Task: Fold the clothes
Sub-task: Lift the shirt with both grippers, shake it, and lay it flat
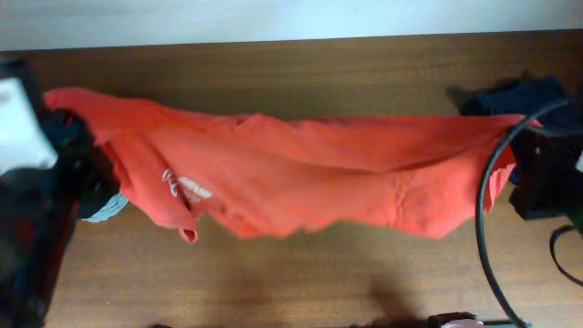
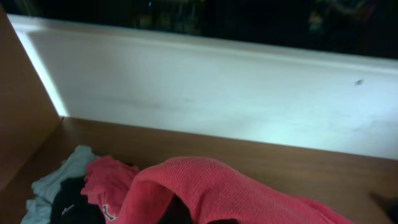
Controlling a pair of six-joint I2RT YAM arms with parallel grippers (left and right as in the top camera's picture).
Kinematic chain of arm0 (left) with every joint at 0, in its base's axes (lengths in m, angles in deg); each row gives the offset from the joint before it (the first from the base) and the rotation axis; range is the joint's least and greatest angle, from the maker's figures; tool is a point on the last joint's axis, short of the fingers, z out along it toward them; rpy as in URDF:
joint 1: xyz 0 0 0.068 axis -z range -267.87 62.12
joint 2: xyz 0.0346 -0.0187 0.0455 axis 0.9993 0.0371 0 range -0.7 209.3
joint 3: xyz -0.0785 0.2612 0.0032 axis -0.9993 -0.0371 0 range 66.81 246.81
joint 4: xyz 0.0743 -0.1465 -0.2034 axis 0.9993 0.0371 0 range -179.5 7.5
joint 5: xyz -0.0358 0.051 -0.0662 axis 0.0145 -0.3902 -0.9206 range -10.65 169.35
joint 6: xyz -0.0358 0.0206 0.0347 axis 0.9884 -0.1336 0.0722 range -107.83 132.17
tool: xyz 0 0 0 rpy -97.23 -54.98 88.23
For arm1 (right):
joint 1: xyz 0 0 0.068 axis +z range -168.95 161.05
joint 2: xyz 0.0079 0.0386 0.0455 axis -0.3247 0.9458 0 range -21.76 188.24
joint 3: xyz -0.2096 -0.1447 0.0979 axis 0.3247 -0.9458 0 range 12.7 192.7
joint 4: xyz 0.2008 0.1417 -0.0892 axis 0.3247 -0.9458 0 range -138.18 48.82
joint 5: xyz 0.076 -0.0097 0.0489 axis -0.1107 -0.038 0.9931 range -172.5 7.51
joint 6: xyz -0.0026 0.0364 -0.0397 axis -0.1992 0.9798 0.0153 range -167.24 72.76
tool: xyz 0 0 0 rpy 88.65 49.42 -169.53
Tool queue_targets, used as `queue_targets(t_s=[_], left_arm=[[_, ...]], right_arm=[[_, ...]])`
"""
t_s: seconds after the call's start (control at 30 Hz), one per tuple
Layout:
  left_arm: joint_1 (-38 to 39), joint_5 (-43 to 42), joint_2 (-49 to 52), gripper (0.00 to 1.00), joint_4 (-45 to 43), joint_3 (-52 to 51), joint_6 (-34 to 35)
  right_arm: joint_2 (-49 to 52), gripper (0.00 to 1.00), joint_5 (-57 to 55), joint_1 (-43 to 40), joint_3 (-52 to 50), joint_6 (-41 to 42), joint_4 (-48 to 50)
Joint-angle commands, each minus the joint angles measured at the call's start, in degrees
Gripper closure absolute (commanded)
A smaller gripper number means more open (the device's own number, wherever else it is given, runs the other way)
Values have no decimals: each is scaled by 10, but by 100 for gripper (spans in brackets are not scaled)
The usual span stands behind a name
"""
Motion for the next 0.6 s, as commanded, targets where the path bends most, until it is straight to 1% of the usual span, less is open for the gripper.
queue_targets(t_s=[0.0,0.17,0.27,0.37,0.4,0.57], left_arm=[[12,-17,-17,99,-6,9,8],[12,-21,16,99,-7,9,7],[12,-10,82,99,-9,9,7],[11,38,141,99,-17,9,8],[11,58,188,99,-28,9,7],[9,63,294,99,-62,9,7]], right_arm=[[0,96,-10,-2,3,4,-4],[24,96,-25,-2,-21,4,-3],[71,96,-29,-2,-42,4,-3],[116,96,-35,-2,-43,2,-2],[149,96,-43,-2,-42,2,5],[243,96,-50,-4,-42,0,36]])
